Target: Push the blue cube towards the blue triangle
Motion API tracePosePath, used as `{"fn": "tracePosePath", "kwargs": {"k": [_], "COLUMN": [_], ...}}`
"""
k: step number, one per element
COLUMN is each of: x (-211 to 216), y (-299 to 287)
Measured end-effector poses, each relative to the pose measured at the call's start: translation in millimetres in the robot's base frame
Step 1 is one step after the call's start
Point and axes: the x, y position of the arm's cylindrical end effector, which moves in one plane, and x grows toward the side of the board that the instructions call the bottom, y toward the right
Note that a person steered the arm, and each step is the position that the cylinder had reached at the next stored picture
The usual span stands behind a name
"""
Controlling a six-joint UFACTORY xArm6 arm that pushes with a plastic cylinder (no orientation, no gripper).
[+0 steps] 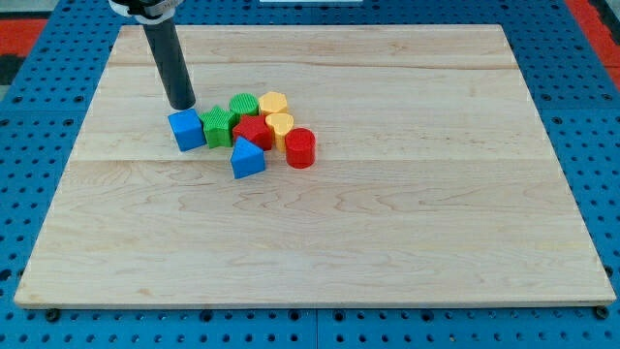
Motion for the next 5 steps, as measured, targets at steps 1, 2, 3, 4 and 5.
{"fn": "tracePosePath", "kwargs": {"k": [1, 2, 3, 4, 5], "x": [0.3, 13.9, 26.3, 34.6, 42.2], "y": [-6.5, -6.6, -6.6, -6.6, -6.6]}}
